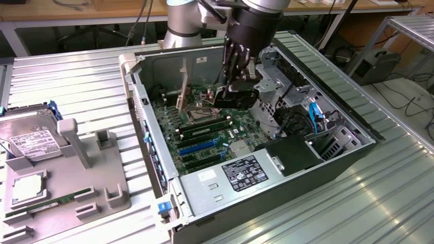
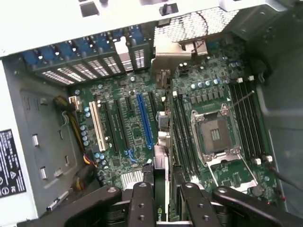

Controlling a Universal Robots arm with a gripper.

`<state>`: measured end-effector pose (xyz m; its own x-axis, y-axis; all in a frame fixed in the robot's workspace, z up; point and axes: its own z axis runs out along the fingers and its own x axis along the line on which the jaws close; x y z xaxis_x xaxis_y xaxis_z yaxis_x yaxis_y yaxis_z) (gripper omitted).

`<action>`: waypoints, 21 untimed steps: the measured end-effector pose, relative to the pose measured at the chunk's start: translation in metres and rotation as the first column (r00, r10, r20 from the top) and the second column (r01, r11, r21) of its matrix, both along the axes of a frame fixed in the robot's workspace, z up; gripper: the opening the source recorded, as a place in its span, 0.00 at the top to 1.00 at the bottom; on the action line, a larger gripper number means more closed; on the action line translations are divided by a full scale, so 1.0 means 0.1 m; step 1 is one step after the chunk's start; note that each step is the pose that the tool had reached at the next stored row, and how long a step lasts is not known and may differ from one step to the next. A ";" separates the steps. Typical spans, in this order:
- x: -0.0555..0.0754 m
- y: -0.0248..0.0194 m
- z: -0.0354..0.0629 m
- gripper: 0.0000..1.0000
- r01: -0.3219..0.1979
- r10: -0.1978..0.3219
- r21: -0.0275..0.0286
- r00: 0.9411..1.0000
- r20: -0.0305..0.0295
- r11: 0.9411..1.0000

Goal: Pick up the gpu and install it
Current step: 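Insert the gpu into the slot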

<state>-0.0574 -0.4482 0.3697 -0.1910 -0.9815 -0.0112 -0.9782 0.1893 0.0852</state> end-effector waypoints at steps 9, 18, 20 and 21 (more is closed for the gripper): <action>0.00 -0.002 -0.064 0.74 -0.179 0.179 0.000 0.984 0.006 0.984; -0.05 -0.088 -0.144 0.74 -0.213 0.213 -0.002 0.977 0.023 0.977; -0.10 -0.089 -0.170 0.74 -0.212 0.213 -0.003 0.977 0.028 0.977; -0.12 -0.090 -0.184 0.74 -0.213 0.213 -0.004 0.977 0.030 0.977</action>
